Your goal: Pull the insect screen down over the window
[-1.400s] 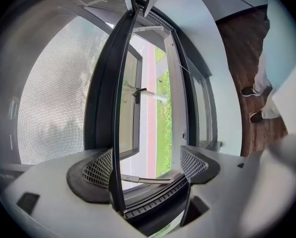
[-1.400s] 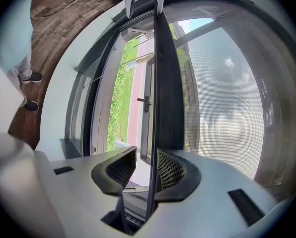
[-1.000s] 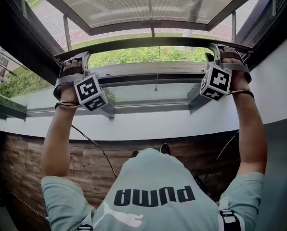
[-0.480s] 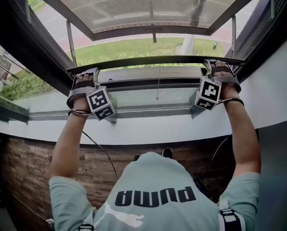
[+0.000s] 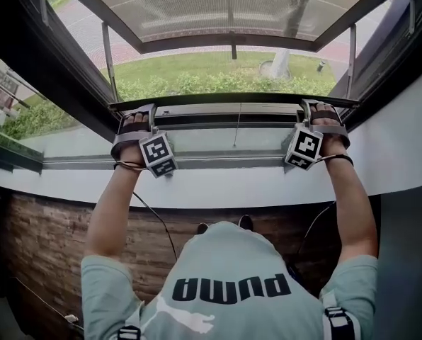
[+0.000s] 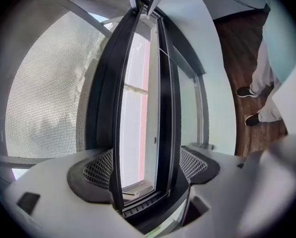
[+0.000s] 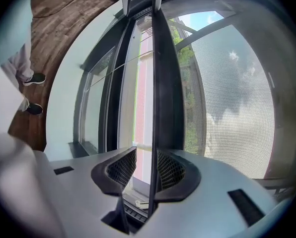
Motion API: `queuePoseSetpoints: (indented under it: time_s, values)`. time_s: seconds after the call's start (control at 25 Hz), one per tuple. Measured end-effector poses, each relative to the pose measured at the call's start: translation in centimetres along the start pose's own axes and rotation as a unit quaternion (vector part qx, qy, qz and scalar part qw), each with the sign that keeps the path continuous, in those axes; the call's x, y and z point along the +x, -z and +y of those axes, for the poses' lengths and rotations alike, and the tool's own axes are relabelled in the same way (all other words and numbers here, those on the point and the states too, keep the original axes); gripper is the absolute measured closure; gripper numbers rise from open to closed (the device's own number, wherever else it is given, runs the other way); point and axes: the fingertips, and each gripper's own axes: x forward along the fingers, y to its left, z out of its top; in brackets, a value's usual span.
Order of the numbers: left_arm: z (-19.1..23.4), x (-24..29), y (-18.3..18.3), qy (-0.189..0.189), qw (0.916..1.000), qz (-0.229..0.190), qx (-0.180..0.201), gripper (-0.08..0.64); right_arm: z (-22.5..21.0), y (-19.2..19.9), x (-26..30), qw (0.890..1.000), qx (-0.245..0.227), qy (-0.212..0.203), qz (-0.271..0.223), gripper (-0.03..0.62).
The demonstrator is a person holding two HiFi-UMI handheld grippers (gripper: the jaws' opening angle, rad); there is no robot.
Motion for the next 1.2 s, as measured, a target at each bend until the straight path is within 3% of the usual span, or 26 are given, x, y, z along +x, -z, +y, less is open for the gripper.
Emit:
queuePoseSetpoints:
  time_s: [0.2, 0.36, 0.52, 0.84, 1.08, 1.2]
  values:
    - [-1.1, 1.5, -0.8, -0.023, 0.9991, -0.023, -0.025, 0.146, 1.8, -0.4, 1.3, 1.0, 0.003, -0.002, 0.003, 0.463]
    - [-1.5, 1.8, -0.4, -0.021, 0.9997, -0.007, -0.014, 0.147, 1.9, -0.2, 1.7, 1.0, -0.001, -0.003, 0.005, 0.463]
    - [-2.5, 2.2, -0.9, -0.008, 0.9999, -0.01, -0.012, 0.146, 3.3, -0.2, 2.1, 1.0, -0.001, -0.013, 0.009, 0.463]
    - [-7.3, 4.4, 0.0, 0.054, 0.998, 0.027, 0.018, 0.147, 8.3, -1.1, 3.9, 0.999, 0.003, -0.052, 0.012, 0.463]
    - [-10.0, 6.3, 0.1, 0.076, 0.9958, 0.036, 0.036, 0.147, 11.2, -1.4, 5.2, 0.997, -0.011, -0.08, 0.017, 0.463]
    - [-9.9, 6.2, -0.2, 0.062, 0.9973, 0.037, 0.017, 0.147, 11.5, -1.4, 5.5, 0.997, 0.002, -0.07, 0.02, 0.463]
